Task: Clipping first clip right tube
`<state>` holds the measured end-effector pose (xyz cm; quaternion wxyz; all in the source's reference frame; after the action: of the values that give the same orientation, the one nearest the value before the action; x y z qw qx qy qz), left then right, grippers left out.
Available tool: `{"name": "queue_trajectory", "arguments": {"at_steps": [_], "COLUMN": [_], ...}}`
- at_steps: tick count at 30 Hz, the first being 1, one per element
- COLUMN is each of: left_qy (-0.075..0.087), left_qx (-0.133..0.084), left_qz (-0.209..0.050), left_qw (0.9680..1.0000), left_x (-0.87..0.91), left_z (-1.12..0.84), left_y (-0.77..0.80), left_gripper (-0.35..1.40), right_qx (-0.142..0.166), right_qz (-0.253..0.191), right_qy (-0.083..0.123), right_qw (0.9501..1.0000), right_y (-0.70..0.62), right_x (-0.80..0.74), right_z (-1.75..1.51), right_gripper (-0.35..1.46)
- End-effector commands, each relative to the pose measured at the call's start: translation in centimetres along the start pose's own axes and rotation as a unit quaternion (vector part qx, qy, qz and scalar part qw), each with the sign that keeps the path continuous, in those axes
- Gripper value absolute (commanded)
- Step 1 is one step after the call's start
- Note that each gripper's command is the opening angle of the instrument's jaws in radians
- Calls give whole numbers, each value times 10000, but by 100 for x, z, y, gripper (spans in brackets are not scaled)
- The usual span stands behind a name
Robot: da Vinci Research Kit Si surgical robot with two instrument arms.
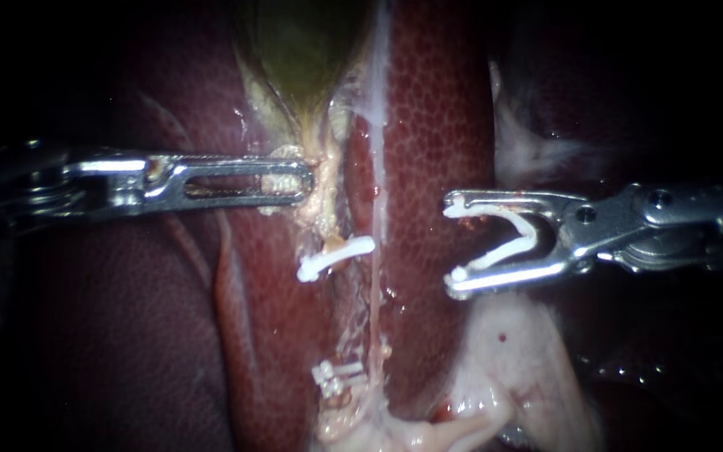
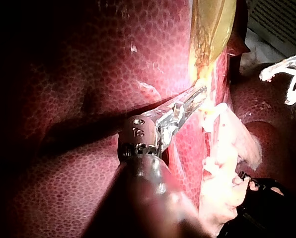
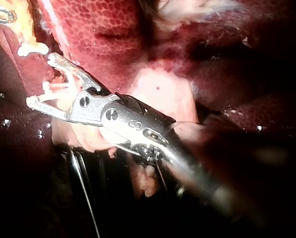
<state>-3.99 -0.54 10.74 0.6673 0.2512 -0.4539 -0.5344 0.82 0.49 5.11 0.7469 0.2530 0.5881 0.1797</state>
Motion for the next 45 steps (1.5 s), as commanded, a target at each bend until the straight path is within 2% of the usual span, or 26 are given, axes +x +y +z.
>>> {"name": "queue_trajectory", "arguments": {"at_steps": [1, 9, 15, 18, 25, 32, 35, 39, 45], "left_qy": [-2, 15, 30, -41, -296, -337, -337, -337, -335], "left_qx": [0, 19, 17, -5, -33, -20, -20, -20, -18], "left_qz": [1, -6, -55, -133, -74, -33, -32, -32, -32], "left_qw": [10000, 10000, 10000, 9999, 9995, 9994, 9994, 9994, 9994], "left_x": [0, -3, -22, -36, -64, -66, -66, -66, -66], "left_z": [0, -6, -32, -53, -94, -98, -98, -98, -99], "left_y": [0, -1, -5, -8, -16, -19, -18, -18, -18], "left_gripper": [-35, -35, -35, -35, -35, -35, -35, -35, -35], "right_qx": [4, 5, 4, 4, 3, 20, 43, 84, 84], "right_qz": [1, -1, -1, -1, -6, -26, -83, 7, 209], "right_qy": [1, 1, 1, 1, 1, 5, -52, -204, -462], "right_qw": [10000, 10000, 10000, 10000, 10000, 10000, 9999, 9998, 9987], "right_y": [0, -1, -1, -1, -1, 0, 1, 5, 21], "right_x": [0, 0, 0, -1, -2, -9, -18, -39, -86], "right_z": [0, 1, 1, 1, 2, 7, 13, 28, 52], "right_gripper": [60, 60, 60, 60, 60, 60, 60, 60, 60]}}
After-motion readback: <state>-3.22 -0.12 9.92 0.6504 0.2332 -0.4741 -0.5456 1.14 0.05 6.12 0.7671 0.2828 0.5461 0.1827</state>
